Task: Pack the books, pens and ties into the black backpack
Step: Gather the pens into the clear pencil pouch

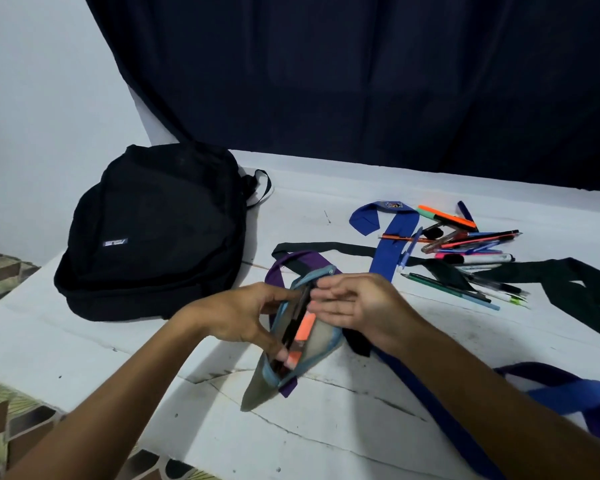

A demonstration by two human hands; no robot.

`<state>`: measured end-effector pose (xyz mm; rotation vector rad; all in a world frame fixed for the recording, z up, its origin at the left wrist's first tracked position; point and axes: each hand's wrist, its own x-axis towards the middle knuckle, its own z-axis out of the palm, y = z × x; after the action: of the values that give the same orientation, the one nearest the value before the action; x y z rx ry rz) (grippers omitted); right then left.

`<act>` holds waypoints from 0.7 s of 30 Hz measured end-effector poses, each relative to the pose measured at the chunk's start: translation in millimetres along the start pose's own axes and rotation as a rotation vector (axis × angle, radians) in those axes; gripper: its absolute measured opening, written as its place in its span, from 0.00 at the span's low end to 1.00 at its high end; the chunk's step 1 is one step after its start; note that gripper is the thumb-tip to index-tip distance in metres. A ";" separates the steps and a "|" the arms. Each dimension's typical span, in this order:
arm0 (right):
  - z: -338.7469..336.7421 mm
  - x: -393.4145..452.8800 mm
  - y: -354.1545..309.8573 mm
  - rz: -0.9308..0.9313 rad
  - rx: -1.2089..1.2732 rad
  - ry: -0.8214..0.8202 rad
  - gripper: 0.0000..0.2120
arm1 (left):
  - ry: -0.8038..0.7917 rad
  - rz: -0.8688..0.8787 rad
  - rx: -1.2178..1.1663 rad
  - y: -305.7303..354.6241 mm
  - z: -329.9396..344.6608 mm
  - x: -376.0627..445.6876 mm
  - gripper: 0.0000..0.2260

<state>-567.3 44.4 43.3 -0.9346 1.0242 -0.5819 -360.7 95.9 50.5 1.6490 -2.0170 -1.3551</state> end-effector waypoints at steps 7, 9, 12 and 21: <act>-133.8 -4.9 -11.8 -0.123 -0.429 0.348 0.07 | 0.006 0.182 0.262 22.8 13.1 44.9 0.22; -166.1 -2.5 -7.6 -0.166 -0.543 0.449 0.06 | 0.079 0.241 0.265 40.7 20.8 70.3 0.15; -193.0 8.3 5.6 -0.302 -0.837 0.584 0.12 | 0.246 0.269 0.167 63.9 34.0 121.6 0.06; -188.9 36.5 31.8 -0.461 -1.563 0.599 0.06 | 0.527 0.185 0.247 89.3 65.9 259.4 0.03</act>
<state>-722.7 -38.8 -39.9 -2.5090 1.8440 -0.3478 -555.6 -96.7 -16.8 1.6408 -1.9940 -0.5463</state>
